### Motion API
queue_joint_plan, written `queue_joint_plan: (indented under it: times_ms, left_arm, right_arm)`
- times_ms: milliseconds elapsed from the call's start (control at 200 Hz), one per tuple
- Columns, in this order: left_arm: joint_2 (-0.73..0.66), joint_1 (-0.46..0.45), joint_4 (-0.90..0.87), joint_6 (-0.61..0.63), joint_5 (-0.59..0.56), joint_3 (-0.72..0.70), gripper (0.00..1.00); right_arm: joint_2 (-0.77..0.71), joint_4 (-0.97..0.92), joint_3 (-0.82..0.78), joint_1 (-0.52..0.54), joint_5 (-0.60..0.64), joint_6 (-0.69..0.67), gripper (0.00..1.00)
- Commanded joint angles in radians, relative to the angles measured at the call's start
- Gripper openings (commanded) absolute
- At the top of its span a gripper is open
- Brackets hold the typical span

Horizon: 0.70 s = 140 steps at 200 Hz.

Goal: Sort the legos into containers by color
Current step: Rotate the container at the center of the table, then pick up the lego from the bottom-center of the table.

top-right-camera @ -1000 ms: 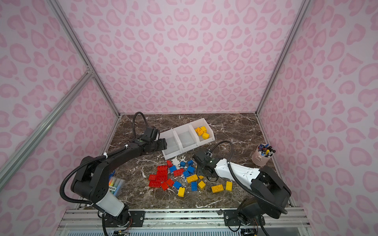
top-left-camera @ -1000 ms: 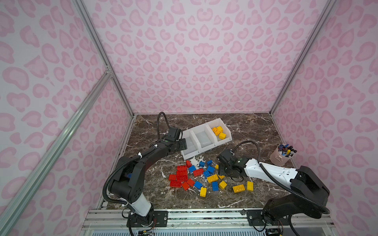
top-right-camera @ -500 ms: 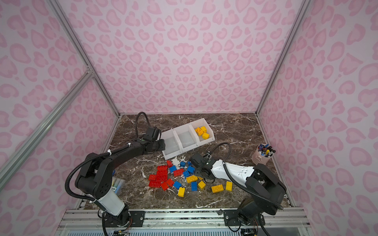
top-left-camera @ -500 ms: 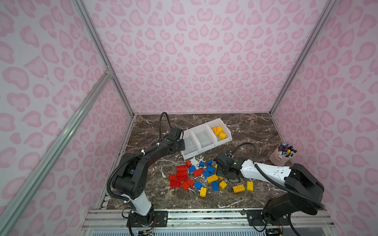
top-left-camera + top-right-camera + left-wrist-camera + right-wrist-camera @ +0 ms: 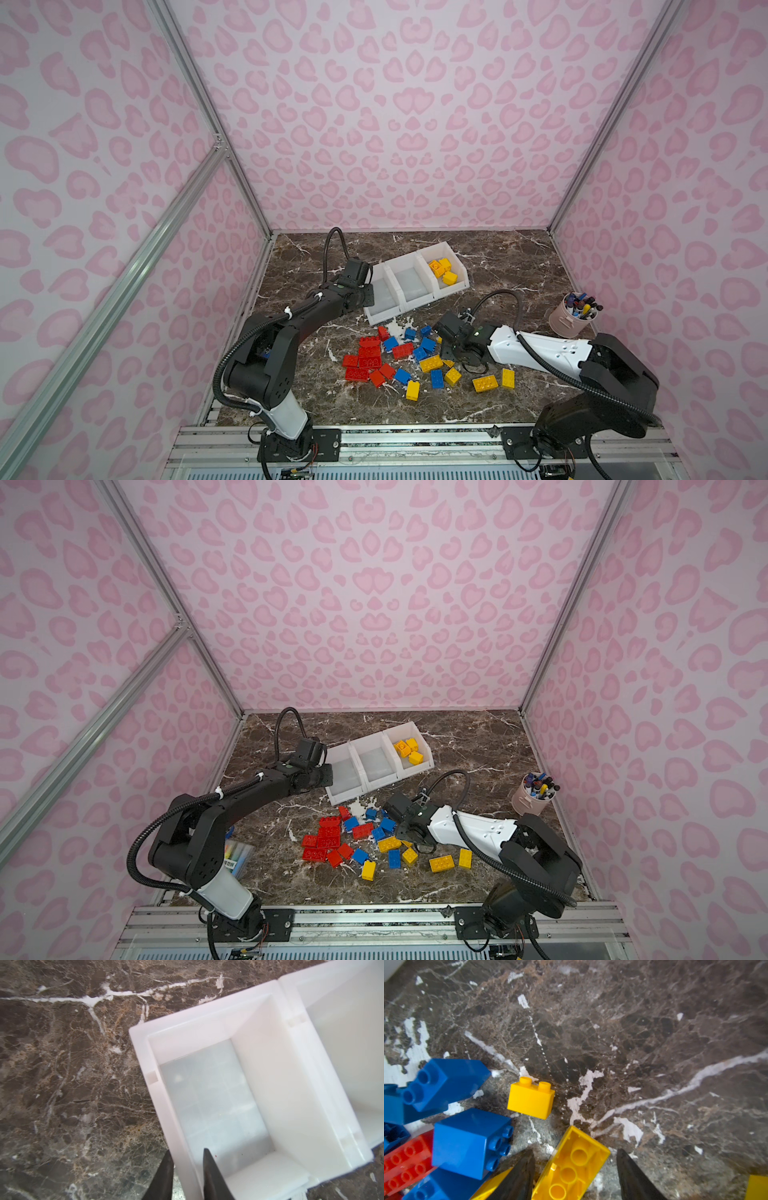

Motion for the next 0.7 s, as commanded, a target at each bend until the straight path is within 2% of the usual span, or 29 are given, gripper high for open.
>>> queue_joint_plan:
  times_ms: [0,150,205,225,250,355,695]
  left_arm:
    - [0.002,0.001,-0.006,0.038,-0.017,0.002,0.22]
    - [-0.014,0.002,-0.002,0.052,-0.026,-0.009,0.25]
    - [-0.029,0.001,0.003,0.051,-0.018,-0.017,0.35]
    - [-0.038,0.001,0.004,0.048,-0.014,-0.021,0.45]
    - [-0.048,0.002,0.006,0.044,-0.014,-0.024,0.51]
    - [-0.098,0.001,-0.001,0.028,-0.030,-0.036,0.60]
    - [-0.332,0.002,-0.045,-0.026,-0.055,-0.107,0.67]
  right_arm:
    - [0.019,-0.002,0.000,0.004,0.012,0.019,0.62]
    - [0.034,0.015,-0.010,0.001,0.018,0.019,0.57]
    - [0.044,0.021,-0.006,-0.002,0.012,0.014,0.55]
    - [0.048,0.024,-0.004,-0.003,0.012,0.011,0.54]
    - [0.054,0.026,-0.002,-0.003,0.012,0.008,0.53]
    - [0.068,0.030,0.007,-0.012,0.009,-0.004,0.49]
    - [0.030,0.002,0.002,-0.058,0.038,-0.061,0.27]
